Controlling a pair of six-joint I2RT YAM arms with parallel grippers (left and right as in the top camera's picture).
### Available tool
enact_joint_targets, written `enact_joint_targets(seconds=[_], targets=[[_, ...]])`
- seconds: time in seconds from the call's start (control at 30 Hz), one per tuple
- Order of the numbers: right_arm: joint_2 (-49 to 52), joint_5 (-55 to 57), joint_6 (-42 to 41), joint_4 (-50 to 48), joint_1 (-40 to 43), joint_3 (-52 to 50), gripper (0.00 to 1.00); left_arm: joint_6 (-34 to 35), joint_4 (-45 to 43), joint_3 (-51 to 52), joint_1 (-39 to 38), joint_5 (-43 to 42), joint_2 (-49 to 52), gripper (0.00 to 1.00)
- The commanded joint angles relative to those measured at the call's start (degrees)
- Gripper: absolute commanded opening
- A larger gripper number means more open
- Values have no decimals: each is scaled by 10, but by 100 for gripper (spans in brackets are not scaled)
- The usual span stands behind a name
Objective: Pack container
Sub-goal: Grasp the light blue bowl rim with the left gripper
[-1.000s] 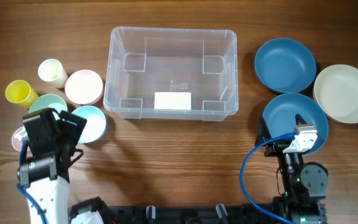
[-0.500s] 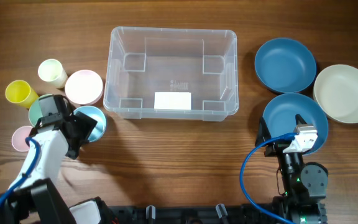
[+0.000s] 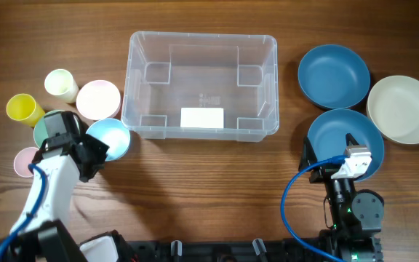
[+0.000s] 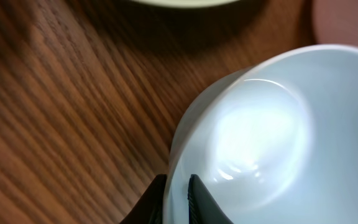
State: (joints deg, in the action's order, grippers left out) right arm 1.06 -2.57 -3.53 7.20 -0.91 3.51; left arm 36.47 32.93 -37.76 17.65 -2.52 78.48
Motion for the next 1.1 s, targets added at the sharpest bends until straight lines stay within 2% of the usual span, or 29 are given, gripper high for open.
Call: enact_joint_targets(seconds=[0.0,0.2,0.53,0.57,0.6,0.67,0.73,0.77,0.93,1.07], targets=[[0,-5,4,-2,3,-1,100,-3,22,3,4,10,-63,10],[0,-5,4,-2,3,-1,100,-3,86,3,4,26,-160,4],[0,-5,4,-2,3,-1,100,-2,160,2,4,37,-295,4],[0,-5,4,-2,3,-1,100,-2,165,2,4,37,-302,10],[0,-5,4,-2,3,-1,100,-1,165,2,4,40,-306,34],[0,-5,4,-2,3,-1,100,0,159,2,4,58,-306,61],[0,-5,4,-2,3,-1,100,7,155,2,4,61,-295,80],[0,-5,4,-2,3,-1,100,18,153,2,4,61,-281,85],[0,-5,4,-2,3,-1,100,40,97,3,4,56,-181,86],[0,-5,4,-2,3,-1,100,43,36,3,4,47,-80,73]])
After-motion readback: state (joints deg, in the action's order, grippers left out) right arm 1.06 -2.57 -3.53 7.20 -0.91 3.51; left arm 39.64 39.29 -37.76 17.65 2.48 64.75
